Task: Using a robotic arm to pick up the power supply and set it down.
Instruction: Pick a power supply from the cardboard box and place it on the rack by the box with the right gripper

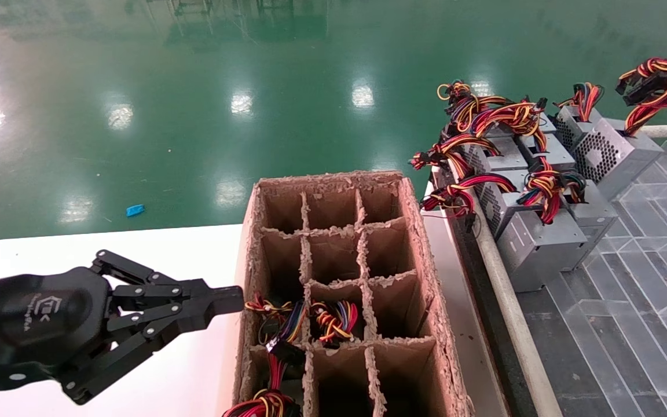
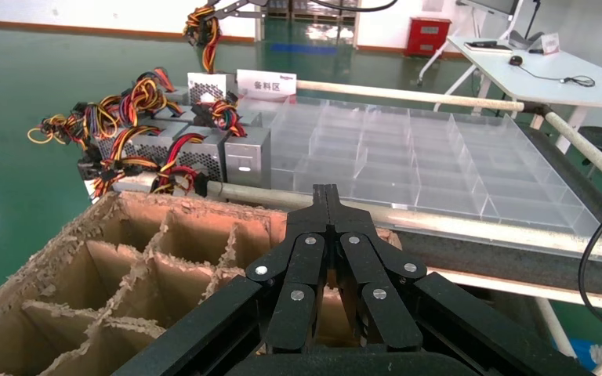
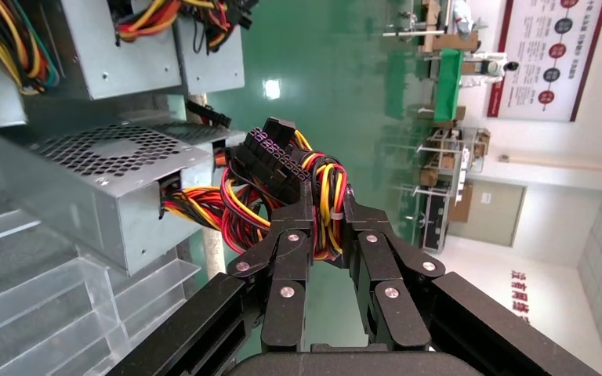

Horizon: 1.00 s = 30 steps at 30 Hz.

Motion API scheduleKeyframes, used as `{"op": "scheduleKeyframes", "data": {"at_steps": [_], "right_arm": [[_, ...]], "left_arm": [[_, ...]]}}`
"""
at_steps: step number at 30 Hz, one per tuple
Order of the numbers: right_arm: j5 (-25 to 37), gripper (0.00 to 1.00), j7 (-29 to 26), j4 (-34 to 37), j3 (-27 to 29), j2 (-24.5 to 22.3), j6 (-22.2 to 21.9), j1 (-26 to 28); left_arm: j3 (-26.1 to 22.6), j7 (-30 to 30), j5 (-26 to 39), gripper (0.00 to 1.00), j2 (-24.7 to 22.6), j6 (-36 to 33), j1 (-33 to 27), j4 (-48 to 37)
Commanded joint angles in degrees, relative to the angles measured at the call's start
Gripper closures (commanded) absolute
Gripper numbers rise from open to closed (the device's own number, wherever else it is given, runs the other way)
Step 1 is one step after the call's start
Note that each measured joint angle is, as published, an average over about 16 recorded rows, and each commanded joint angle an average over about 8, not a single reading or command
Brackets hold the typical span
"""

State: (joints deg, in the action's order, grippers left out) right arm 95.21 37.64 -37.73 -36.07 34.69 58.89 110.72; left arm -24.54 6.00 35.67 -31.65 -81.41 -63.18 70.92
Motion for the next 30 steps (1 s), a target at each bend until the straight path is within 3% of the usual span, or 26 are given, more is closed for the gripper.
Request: {"op": "scheduleKeyframes", "data": {"at_steps": [1, 13, 30], "right_arm": [[0.4, 1.00, 0.7, 1.6, -0.1, 0.8, -0.3, 0.6], [1.1, 1.00, 3.4, 7.8, -0.5, 2.6, 0.1, 2.7], [-2.0, 1.00, 6.8, 12.6, 0.7, 6.7, -2.3, 0.3]], "left_arm": [[0.0, 0.0, 0.0, 1.00, 0.0, 0.0, 0.0, 0.0], [0.0, 0.0, 0.0, 1.00, 0.0, 0.0, 0.0, 0.0], [0.0, 0.0, 0.0, 1.00, 0.0, 0.0, 0.0, 0.0]]}}
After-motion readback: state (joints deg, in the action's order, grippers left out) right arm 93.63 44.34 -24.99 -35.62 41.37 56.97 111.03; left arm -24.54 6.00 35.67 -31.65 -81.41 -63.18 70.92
